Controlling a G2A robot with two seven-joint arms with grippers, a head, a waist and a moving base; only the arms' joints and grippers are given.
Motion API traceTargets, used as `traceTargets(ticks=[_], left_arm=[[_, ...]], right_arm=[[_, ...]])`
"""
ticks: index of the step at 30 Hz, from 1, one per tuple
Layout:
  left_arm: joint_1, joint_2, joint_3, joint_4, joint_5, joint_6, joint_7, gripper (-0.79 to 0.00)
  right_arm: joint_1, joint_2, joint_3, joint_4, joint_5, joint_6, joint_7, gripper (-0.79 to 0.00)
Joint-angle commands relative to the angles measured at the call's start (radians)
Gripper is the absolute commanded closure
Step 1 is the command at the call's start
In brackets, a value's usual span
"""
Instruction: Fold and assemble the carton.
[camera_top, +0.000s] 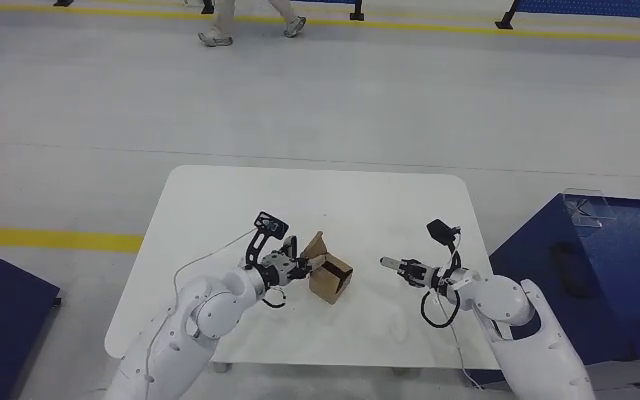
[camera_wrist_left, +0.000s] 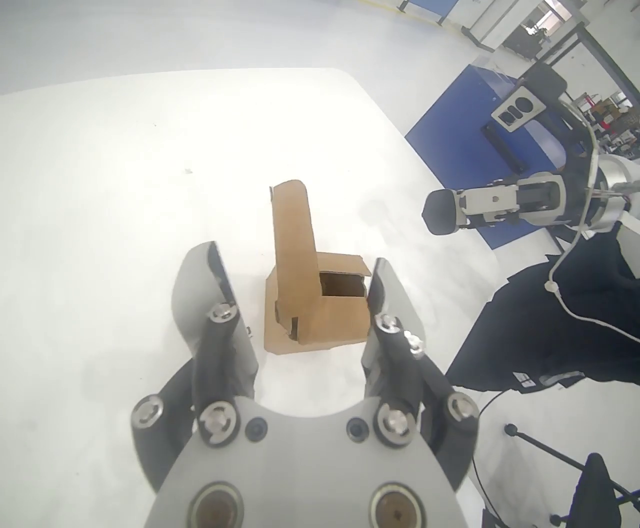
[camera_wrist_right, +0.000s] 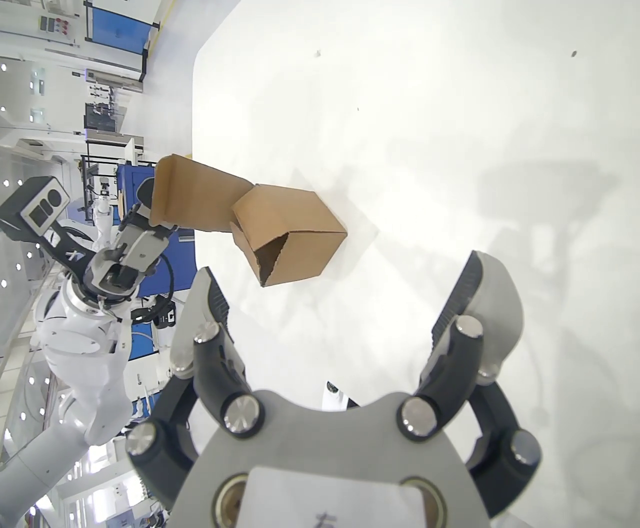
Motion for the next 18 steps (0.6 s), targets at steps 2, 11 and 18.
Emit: traceTargets(ticks=[2,11,18], left_arm=[[-0.007,0.013,-0.069,-0.013,-0.096,-0.121,-0.047,-0.785],[-0.048,0.053,-0.263,0.002,0.045,0.038,-0.159,-0.785],[-0.197,0.019,-0.072,0.184,0.234,0.059,-0.253,-0.785]], right_arm=[[0.000,0.000,0.000,0.000,0.000,0.000,0.000,-0.785],[-0.023,-0.003,-0.023,-0.031,-0.019,0.011,-0.045,-0.785],[-0.066,-0.015,-0.080,-0.110,-0.064,0.108,-0.177,-0.785]])
